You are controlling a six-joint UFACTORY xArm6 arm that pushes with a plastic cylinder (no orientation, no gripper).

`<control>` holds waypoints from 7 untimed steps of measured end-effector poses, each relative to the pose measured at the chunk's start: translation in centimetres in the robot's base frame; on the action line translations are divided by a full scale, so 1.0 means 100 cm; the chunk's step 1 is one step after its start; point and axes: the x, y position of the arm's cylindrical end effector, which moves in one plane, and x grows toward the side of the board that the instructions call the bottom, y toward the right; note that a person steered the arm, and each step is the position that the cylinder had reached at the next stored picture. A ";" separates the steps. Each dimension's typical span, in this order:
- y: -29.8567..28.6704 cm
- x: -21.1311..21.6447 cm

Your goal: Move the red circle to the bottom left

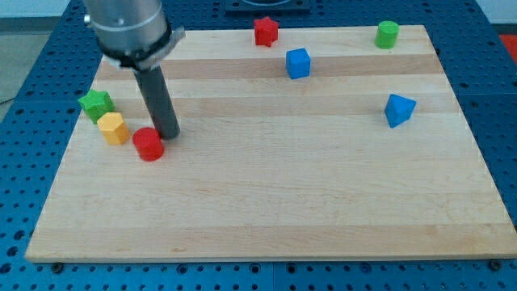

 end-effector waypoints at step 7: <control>-0.040 0.028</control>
